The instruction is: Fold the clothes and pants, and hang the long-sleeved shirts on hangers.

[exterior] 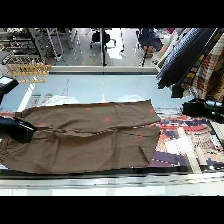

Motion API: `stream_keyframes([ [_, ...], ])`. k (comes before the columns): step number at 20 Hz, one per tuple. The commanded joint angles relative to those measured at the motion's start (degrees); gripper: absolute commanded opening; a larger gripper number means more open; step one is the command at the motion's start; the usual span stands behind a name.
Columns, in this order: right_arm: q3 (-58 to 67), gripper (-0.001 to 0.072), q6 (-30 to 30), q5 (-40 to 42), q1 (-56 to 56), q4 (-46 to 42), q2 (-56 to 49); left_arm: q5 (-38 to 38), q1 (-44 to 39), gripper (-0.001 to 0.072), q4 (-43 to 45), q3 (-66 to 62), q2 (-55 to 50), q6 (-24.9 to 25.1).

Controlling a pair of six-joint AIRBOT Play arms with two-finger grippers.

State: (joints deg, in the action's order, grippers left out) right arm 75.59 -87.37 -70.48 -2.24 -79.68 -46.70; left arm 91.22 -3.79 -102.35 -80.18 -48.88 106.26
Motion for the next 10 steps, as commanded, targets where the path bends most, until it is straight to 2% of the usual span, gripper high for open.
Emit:
stream_keyframes([
  [1,0.00,0.0023,-0.02,0.02,-0.02,0.00,-0.02,-2.34,-0.02,0.0013,0.11,0.02,-0.79,0.00],
  [5,0.00,0.0023,-0.02,0.02,-0.02,0.00,-0.02,-2.32,-0.02,0.0015,0.11,0.04,-1.68,0.02],
  [6,0.00,0.0023,-0.02,0.00,-0.02,0.00,-0.02,-2.34,-0.02,0.0055,-0.04,0.04,-2.12,0.02],
  [8,0.00,0.0023,-0.02,0.00,-0.02,0.02,-0.02,-2.32,-0.02,0.0298,-0.13,0.04,-3.15,0.00],
  [9,0.00,0.0023,-0.02,0.02,-0.02,0.00,-0.02,-2.21,-0.02,0.0349,-0.11,0.02,-3.41,-0.02],
  [10,0.00,0.0023,-0.02,0.00,-0.02,0.00,-0.02,-1.90,-0.02,0.0172,-0.09,0.02,-3.23,-0.70],
])
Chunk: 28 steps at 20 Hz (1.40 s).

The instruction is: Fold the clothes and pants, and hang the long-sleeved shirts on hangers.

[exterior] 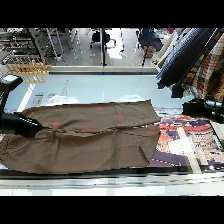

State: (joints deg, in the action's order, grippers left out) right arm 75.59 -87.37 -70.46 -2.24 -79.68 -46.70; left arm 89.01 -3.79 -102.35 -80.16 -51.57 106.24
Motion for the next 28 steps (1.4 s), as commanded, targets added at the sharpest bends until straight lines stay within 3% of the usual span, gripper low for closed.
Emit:
stream_keyframes([
  [1,0.00,0.0023,-0.02,-0.02,-0.02,0.00,-0.02,0.28,-0.02,0.0017,-0.04,0.00,0.04,-0.63],
  [8,0.00,0.0023,-1.44,0.39,-0.02,0.76,-0.04,-3.21,0.00,0.0012,10.71,-0.02,8.04,-2.60],
  [9,0.02,0.0021,-4.87,0.79,-0.02,3.61,0.00,-3.21,0.00,0.0012,13.09,-0.02,8.61,-4.59],
  [10,0.15,0.0022,-4.33,2.75,0.02,2.75,-0.04,-3.19,0.00,0.0012,17.29,-0.02,8.94,-7.41],
  [11,0.66,0.0022,-5.68,1.81,-0.37,-0.61,-0.04,-3.17,0.00,0.0012,23.32,-0.02,9.11,-10.43],
  [13,1.38,0.0023,-15.39,-1.22,-3.41,-8.85,0.50,-3.13,0.02,0.0013,37.92,0.00,9.07,-17.64],
  [15,1.38,0.0022,-17.29,-2.16,-7.52,-8.44,1.36,-3.13,0.00,0.0013,45.88,0.00,9.05,-21.11],
  [19,1.38,0.0022,-9.79,-5.90,-8.44,-4.50,2.45,-3.13,-0.02,0.0013,46.60,0.00,9.05,-21.42],
  [28,1.38,0.0023,-9.81,-5.03,-8.44,-4.57,2.40,-3.13,0.00,0.0013,46.62,0.00,9.05,-21.42],
])
